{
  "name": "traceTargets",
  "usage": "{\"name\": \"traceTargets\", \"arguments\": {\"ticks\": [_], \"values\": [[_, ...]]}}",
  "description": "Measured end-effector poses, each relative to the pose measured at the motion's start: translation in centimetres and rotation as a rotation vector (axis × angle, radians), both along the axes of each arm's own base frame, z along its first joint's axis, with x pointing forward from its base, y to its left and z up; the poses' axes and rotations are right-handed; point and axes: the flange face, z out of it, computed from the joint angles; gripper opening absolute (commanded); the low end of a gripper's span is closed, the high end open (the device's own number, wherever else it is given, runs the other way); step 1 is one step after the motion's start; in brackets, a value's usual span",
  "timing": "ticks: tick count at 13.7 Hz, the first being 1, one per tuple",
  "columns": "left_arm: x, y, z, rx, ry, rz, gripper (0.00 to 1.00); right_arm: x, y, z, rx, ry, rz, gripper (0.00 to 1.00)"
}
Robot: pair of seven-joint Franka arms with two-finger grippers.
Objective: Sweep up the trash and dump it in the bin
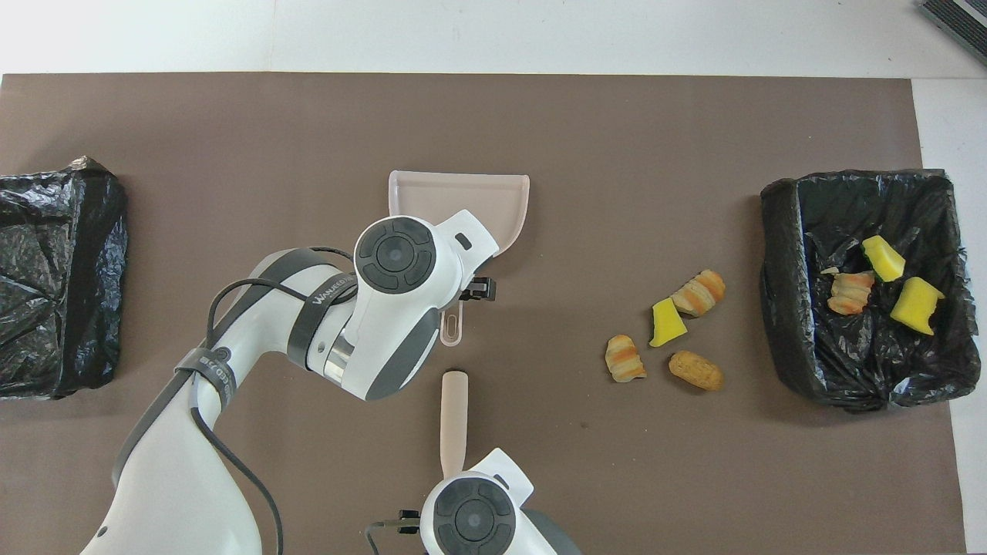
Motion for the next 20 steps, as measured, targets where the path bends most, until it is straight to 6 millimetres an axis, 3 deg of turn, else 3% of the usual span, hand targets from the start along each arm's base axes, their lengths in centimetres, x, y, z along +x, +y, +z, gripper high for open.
{"name": "traceTargets", "arguments": {"ticks": [1,2,4,8,9,10,11,15,18,20], "values": [[-0.3,-0.3,-0.2,-0.001,0.001,0.008,1.00,-0.2,0.0,-0.2,0.000,-0.002,0.002,0.16],[-0.4,-0.4,-0.2,-0.001,0.001,0.013,1.00,-0.3,0.0,-0.4,-0.002,-0.002,0.003,0.00],[-0.6,-0.5,0.1,-0.003,-0.001,0.015,0.95,-0.4,-0.1,-0.6,-0.006,0.000,0.003,0.00],[-1.3,-1.1,0.3,0.002,0.009,0.026,0.66,0.3,-0.4,-0.6,-0.007,0.002,-0.010,0.00],[-1.6,-1.3,0.3,0.004,0.014,0.029,0.52,0.6,-0.6,-0.4,-0.015,0.013,-0.012,0.00],[-1.8,-1.5,0.3,0.007,0.017,0.031,0.32,1.0,-1.0,0.1,-0.031,0.032,-0.009,0.00],[-2.0,-1.6,0.2,0.008,0.021,0.038,0.02,1.7,-1.7,1.0,-0.045,0.046,-0.004,0.00],[-1.8,-1.1,0.6,0.014,0.024,0.061,0.00,4.6,-7.9,6.6,-0.099,0.083,0.027,0.00],[-0.5,0.7,1.9,0.012,-0.003,0.033,0.00,6.7,-15.0,9.7,-0.164,0.115,0.070,0.00],[1.2,3.1,3.1,0.013,-0.032,-0.071,0.00,8.4,-19.6,11.0,-0.179,0.117,0.090,0.00]]}}
